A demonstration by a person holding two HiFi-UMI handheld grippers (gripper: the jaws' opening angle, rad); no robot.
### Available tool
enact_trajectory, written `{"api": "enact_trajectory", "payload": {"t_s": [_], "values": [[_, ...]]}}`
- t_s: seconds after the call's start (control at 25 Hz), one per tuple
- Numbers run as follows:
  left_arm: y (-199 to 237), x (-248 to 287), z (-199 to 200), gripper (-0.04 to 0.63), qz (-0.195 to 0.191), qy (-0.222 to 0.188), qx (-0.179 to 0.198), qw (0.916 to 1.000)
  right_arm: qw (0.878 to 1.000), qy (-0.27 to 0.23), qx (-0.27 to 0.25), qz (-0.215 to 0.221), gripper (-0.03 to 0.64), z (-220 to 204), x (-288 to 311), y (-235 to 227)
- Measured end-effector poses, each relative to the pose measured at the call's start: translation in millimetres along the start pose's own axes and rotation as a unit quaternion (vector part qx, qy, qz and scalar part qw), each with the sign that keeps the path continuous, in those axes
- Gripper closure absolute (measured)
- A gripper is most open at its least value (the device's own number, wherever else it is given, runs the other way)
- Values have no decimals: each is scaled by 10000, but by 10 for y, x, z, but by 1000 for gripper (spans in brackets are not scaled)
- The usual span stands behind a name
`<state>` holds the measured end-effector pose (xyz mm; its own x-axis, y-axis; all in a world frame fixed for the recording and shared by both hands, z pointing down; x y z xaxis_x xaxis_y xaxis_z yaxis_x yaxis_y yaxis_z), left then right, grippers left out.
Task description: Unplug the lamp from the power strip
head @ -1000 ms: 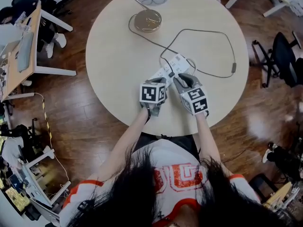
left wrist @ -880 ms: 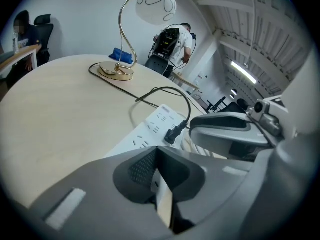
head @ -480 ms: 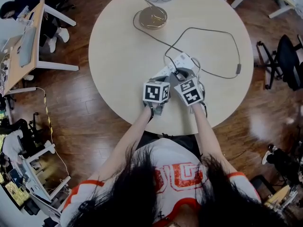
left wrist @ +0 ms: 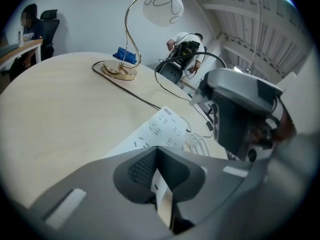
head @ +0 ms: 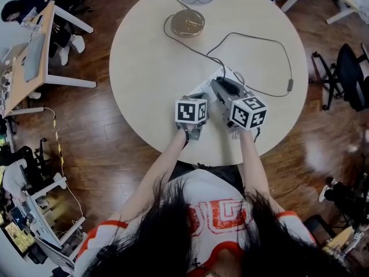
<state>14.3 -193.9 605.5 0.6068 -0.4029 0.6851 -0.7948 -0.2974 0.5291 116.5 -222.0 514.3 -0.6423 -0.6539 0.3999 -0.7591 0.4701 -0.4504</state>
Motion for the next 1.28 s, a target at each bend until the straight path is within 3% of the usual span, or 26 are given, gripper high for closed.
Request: {"api": "enact_trajectory", "payload": {"t_s": [0.2,0.4,0.56,0.68,0.92,1.08,1.28], "values": [[8,31,-7,595,12,11,1,10000,9931,558,-778,-680,528,-109,-188,-147],[26,41,3,595,-1,8,9,10000,9875,960,-765,-987,528,-433,-245,-169],[26,41,6,595,-6,9,9,10000,9840,925,-814,-1288,521,-544,-298,-158],[35,41,-2,595,14,25,17,10000,9874,847,-625,-1179,424,-555,-328,-165],[21,-61,-123,595,-102,44,-102,9999,9914,529,-320,-1156,426,-502,-443,-137],[-97,-206,-114,595,-372,-241,-103,9990,9937,240,-145,-1084,474,-450,-513,-53],[-278,-504,4,595,-680,-762,107,9947,9929,-38,-131,-1180,613,-431,-551,66]]}}
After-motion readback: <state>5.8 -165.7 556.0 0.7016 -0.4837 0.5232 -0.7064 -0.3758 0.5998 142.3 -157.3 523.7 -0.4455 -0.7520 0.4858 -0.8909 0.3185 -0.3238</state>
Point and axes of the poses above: the fingertips, and each gripper's own axes: x forward along the fingers, y to its left, z out of its top, the point moved 6 cm from there along -x, backward along the fingers, and after that the axes turned 4 degrees about -z, right-handed, at the moved point
